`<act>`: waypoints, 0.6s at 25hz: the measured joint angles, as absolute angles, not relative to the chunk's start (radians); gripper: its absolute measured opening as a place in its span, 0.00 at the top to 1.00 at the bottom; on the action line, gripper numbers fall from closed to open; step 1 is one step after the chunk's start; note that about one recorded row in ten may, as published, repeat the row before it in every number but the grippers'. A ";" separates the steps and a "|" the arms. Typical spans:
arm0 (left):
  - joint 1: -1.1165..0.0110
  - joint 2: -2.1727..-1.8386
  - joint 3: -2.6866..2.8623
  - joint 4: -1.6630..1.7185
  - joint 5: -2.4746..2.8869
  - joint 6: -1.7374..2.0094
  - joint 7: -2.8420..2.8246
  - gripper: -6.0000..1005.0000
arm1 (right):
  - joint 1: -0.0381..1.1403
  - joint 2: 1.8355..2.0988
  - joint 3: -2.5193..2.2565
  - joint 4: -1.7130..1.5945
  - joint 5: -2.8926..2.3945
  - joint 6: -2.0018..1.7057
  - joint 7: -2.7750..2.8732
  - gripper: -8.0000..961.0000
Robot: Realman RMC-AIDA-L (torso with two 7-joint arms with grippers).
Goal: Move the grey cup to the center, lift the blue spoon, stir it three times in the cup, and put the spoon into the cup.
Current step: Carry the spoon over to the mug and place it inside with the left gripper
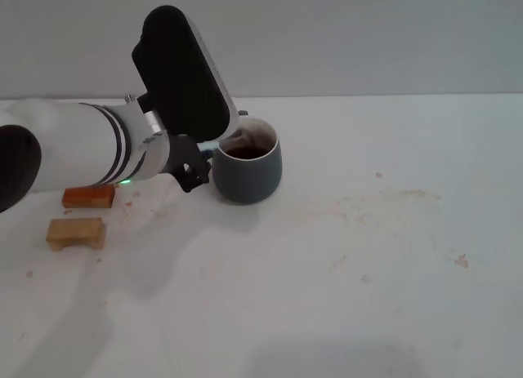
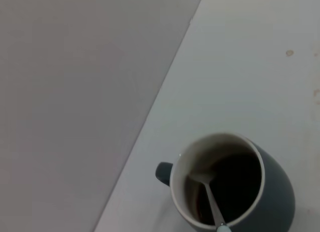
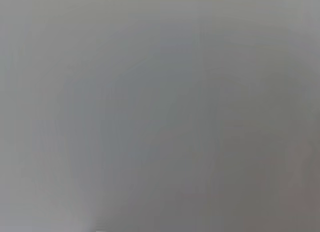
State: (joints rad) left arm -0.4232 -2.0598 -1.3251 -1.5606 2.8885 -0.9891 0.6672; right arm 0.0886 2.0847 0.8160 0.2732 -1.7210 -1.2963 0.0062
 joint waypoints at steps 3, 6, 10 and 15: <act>-0.423 -2.061 -1.325 -1.562 2.889 -0.981 0.667 0.81 | 0.086 2.085 0.816 0.273 -1.721 -1.296 0.006 0.99; -0.420 -2.063 -1.321 -1.572 2.889 -0.975 0.667 0.81 | 0.086 2.085 0.816 0.273 -1.721 -1.296 0.006 0.99; -0.410 -2.063 -1.317 -1.582 2.889 -0.959 0.663 0.81 | 0.085 2.085 0.816 0.273 -1.721 -1.296 0.006 0.99; -0.398 -2.064 -1.311 -1.601 2.889 -0.950 0.661 0.77 | 0.084 2.084 0.816 0.273 -1.721 -1.297 0.006 0.99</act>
State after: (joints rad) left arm -0.3982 -2.0644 -1.3115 -1.6007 2.8887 -0.9498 0.6609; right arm 0.0843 2.0842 0.8161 0.2730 -1.7209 -1.2975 0.0061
